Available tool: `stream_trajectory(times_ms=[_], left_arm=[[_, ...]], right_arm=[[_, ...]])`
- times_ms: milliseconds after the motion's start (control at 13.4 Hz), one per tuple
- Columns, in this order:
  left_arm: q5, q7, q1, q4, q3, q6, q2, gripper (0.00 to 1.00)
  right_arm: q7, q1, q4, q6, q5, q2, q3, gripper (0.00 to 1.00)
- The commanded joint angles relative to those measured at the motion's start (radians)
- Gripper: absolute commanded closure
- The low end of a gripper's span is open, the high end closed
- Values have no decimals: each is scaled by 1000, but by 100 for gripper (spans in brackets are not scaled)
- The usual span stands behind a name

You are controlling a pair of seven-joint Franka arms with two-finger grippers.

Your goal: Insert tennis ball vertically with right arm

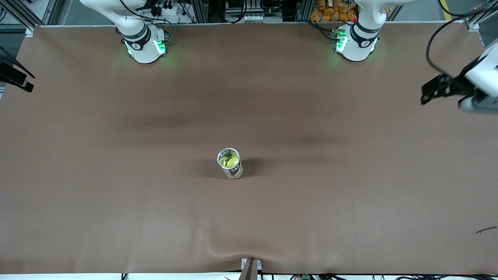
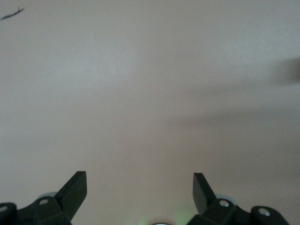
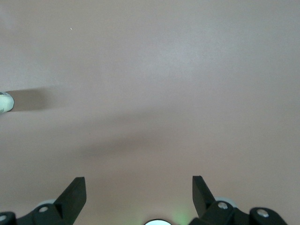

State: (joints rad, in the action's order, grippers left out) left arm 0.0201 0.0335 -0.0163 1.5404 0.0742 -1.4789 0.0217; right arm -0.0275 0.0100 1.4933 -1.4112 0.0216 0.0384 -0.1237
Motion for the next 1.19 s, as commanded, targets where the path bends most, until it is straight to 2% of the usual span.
stream_trajectory(times_ms=[0,149,373,1120], left_arm=[[-16,-49,-11,188,-2,-8,183,0],[-16,-69,-1,213,-2,-6,228,0],[-16,-158,36,211,2,-5,230,0],[-6,-162,50,130,-24,17,167,0]], right_arm=[[3,1,-24,12,-8,-11,6,0],[3,1,-22,12,-8,-11,6,0],[3,1,-22,14,-8,-11,6,0],[3,-7,-22,14,-8,-12,7,0]])
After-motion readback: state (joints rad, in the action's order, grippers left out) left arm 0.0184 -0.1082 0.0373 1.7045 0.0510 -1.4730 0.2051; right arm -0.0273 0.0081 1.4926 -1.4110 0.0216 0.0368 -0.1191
